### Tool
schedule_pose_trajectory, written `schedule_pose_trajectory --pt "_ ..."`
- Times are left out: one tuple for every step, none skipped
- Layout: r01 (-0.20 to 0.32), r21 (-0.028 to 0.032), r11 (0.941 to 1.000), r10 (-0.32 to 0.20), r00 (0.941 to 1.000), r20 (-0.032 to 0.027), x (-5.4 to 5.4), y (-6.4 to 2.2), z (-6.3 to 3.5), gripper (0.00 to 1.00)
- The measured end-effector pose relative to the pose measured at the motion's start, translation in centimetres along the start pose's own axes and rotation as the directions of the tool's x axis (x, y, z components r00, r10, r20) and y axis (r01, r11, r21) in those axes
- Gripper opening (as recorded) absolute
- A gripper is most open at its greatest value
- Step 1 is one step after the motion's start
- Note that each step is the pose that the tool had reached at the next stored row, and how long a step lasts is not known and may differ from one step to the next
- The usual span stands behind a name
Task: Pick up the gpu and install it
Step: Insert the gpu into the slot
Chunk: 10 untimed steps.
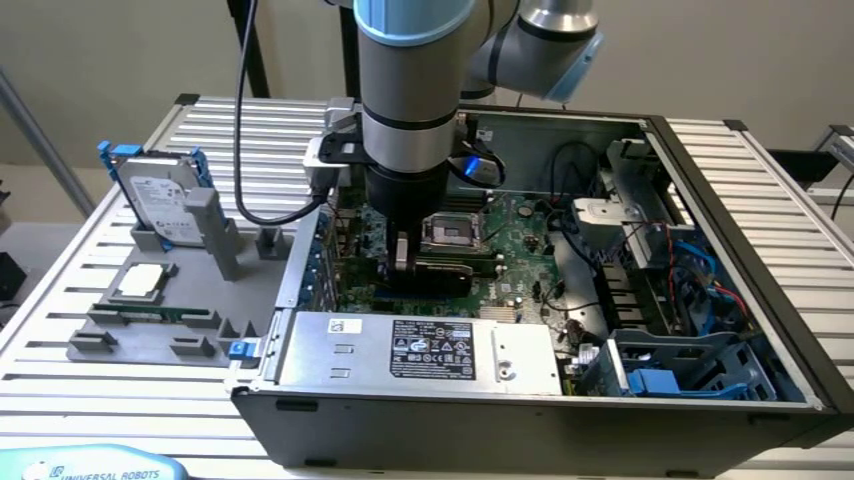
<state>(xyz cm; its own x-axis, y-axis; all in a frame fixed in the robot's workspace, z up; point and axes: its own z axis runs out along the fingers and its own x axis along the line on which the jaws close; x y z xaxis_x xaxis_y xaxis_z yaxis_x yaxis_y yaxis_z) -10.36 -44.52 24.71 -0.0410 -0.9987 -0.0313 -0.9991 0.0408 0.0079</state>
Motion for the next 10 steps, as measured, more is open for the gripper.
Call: schedule_pose_trajectory --pt "0.000 0.0000 1.0000 0.000 1.0000 0.0000 0.00 0.00 0.00 0.27" --pt "0.000 0.0000 1.0000 0.000 1.0000 -0.0001 0.00 0.00 0.00 0.27" --pt "0.000 0.0000 1.0000 0.000 1.0000 -0.0001 0.00 0.00 0.01 0.27" --pt "0.000 0.0000 1.0000 0.000 1.0000 0.0000 0.00 0.00 0.01 0.27" --pt "0.000 0.0000 1.0000 0.000 1.0000 0.0000 0.00 0.00 0.02 0.27" --pt "0.000 0.0000 1.0000 0.000 1.0000 0.0000 0.00 0.00 0.02 0.27" --pt "0.000 0.0001 1.0000 0.000 1.0000 0.0001 0.00 0.00 0.02 0.27" --pt "0.000 0.0000 1.0000 0.000 1.0000 0.0001 0.00 0.00 0.02 0.27" --pt "0.000 0.0000 1.0000 0.000 1.0000 0.0001 0.00 0.00 0.02 0.27" --pt "0.000 0.0001 1.0000 0.000 1.0000 0.0001 0.00 0.00 0.02 0.27"
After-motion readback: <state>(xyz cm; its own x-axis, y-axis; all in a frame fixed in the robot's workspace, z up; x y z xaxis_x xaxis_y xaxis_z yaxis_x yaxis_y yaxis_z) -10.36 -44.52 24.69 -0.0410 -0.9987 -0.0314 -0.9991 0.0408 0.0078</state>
